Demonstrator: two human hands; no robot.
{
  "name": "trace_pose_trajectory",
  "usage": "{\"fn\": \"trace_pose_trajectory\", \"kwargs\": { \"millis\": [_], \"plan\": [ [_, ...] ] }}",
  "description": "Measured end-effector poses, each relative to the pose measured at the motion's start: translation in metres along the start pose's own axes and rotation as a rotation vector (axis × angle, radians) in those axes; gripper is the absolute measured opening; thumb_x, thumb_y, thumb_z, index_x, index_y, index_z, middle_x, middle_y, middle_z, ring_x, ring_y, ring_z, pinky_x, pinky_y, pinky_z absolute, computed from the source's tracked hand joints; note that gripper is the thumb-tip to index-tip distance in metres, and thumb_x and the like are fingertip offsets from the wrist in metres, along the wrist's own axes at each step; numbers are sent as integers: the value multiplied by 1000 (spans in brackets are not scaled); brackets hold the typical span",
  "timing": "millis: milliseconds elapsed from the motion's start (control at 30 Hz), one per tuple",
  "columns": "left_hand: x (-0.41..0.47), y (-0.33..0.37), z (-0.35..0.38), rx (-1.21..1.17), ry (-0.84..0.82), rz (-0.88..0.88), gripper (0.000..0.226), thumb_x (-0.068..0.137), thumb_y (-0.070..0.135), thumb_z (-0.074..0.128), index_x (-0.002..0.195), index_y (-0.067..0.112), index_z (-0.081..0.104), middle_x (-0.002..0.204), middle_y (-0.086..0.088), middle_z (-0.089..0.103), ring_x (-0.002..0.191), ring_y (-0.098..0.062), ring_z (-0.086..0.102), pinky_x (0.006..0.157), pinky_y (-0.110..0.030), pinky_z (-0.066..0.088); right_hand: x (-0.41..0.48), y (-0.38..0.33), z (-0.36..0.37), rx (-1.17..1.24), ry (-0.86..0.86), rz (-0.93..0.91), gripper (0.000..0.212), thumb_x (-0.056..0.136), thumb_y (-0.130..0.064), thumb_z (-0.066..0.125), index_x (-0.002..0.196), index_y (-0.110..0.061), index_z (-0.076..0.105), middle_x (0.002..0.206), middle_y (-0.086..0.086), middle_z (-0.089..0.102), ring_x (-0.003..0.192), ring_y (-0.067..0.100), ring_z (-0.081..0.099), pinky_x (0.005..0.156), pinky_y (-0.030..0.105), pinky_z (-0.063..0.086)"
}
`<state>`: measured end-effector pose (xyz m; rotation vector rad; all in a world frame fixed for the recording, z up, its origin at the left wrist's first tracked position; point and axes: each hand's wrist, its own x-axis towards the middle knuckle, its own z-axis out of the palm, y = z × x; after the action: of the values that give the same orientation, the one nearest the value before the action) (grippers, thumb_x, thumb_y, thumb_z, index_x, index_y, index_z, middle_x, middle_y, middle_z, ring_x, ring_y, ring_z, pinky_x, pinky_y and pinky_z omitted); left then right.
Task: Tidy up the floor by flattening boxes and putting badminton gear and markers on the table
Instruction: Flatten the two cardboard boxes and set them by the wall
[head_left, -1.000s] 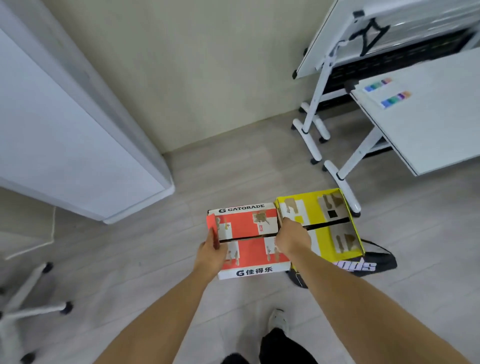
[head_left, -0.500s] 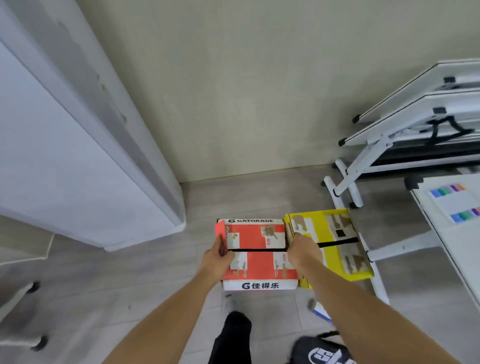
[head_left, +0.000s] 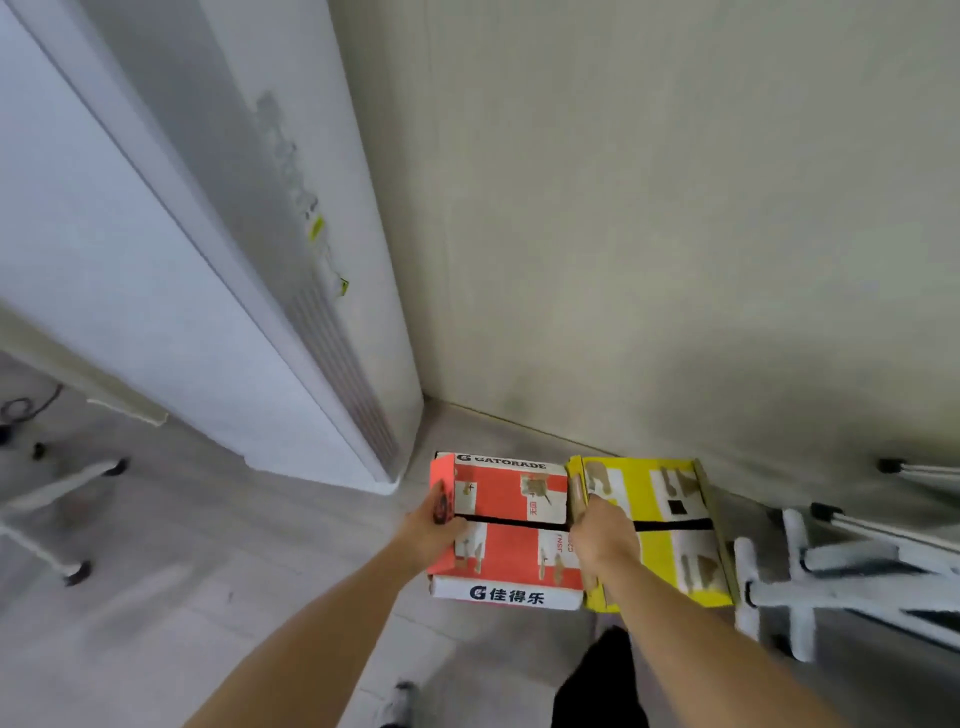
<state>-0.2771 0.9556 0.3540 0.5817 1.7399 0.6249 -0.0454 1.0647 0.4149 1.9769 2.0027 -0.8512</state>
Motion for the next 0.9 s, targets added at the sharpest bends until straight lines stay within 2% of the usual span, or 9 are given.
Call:
{"fn": "trace_pose_trajectory", "kwargs": {
  "millis": [67,100,233,367,500,633,700,800,900],
  "plan": [
    [-3,13,14,-103,70,-28,91,78,39,71,154,38,22,137,4,57,115,-18,62,102,-38,49,35,-1,-6,-50,-32,-89,8,91,-12,46,87,-17,51,96,5,67,90,27,65,68,31,49],
    [-4,15,20,-169,123,-63,91,78,40,70,155,39,21,137,4,57,114,-17,61,103,-38,48,51,-2,-9,-76,-50,-127,8,91,-13,47,86,-17,52,95,5,67,88,28,65,67,31,49],
    [-7,-7,57,-366,355,-196,104,61,60,68,151,48,19,132,2,59,109,-16,64,99,-39,52,99,-13,-13,-173,-109,-314,10,89,-21,52,84,-20,60,85,4,70,75,27,65,65,35,55],
    [-13,-18,87,-544,452,-242,93,80,44,74,153,43,16,123,1,64,106,-18,66,93,-34,54,122,-33,-12,-265,-191,-493,10,89,-18,51,83,-21,58,82,0,67,67,22,56,59,30,46],
    [-15,-48,116,-671,529,-266,100,69,54,78,152,45,24,116,5,69,99,-13,70,91,-39,57,126,-40,1,-375,-210,-595,11,91,-16,51,83,-22,49,85,-1,62,71,21,52,61,29,41],
    [21,-76,113,-708,555,-239,88,80,45,77,147,50,20,112,7,69,95,-10,71,81,-28,58,159,-58,54,-381,-171,-650,16,93,-19,44,79,-26,49,88,0,67,74,24,59,67,33,51],
    [46,-100,111,-732,565,-214,92,71,56,80,146,53,26,112,10,71,96,-10,71,86,-34,58,176,-62,88,-412,-151,-672,13,89,-17,45,82,-26,51,92,1,68,82,27,64,69,35,53],
    [97,-145,107,-720,633,-178,113,58,66,80,151,49,19,117,11,70,100,-11,70,92,-43,56,206,-71,142,-477,-111,-724,14,88,-13,48,95,-20,58,100,4,69,94,30,66,71,34,49],
    [140,-180,100,-698,705,-184,117,54,74,75,151,51,14,123,10,64,107,-15,66,95,-45,55,234,-78,192,-495,-64,-756,15,90,-11,49,101,-16,59,103,6,69,96,30,65,69,34,47]
  ]
}}
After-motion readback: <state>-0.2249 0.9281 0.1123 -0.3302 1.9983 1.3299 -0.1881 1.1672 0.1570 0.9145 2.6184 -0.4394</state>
